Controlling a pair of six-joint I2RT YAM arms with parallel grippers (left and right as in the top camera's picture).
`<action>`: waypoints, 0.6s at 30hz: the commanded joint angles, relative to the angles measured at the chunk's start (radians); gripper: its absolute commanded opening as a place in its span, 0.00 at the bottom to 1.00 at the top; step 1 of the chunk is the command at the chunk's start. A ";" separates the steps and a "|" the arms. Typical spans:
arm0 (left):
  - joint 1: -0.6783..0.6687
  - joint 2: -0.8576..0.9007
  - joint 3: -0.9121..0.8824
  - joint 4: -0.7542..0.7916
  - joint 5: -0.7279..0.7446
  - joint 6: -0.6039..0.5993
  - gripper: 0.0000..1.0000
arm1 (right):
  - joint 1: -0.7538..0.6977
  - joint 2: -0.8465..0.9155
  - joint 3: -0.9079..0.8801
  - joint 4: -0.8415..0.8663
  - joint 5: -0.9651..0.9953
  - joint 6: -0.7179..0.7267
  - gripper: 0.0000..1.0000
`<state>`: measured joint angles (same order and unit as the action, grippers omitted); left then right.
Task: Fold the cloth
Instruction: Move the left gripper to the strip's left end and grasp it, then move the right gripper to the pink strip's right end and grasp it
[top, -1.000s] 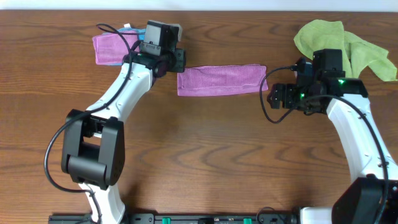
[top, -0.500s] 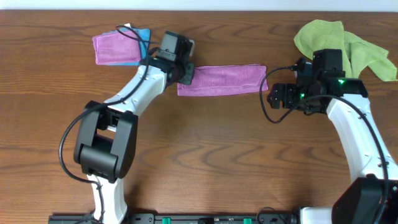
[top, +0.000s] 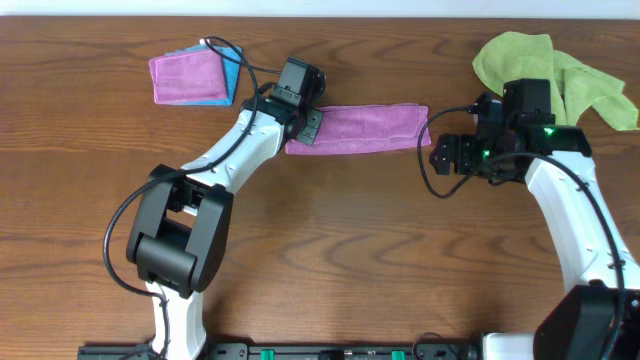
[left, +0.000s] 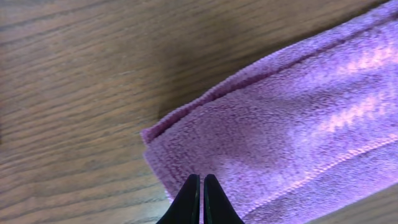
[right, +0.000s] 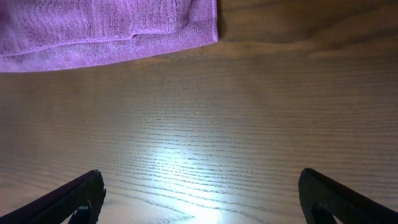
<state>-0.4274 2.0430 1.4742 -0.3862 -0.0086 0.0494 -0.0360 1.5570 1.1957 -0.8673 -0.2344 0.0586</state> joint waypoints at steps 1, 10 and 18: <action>0.002 -0.001 0.014 -0.006 -0.045 0.011 0.06 | -0.010 -0.003 0.005 0.000 0.003 -0.015 0.99; 0.001 0.019 0.013 -0.033 -0.021 0.002 0.06 | -0.010 -0.001 0.005 0.004 0.003 -0.015 0.99; 0.001 0.055 0.013 -0.032 -0.016 -0.013 0.06 | -0.010 0.000 0.005 0.004 0.021 -0.015 0.99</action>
<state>-0.4274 2.0651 1.4742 -0.4152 -0.0299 0.0490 -0.0364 1.5570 1.1957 -0.8654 -0.2272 0.0586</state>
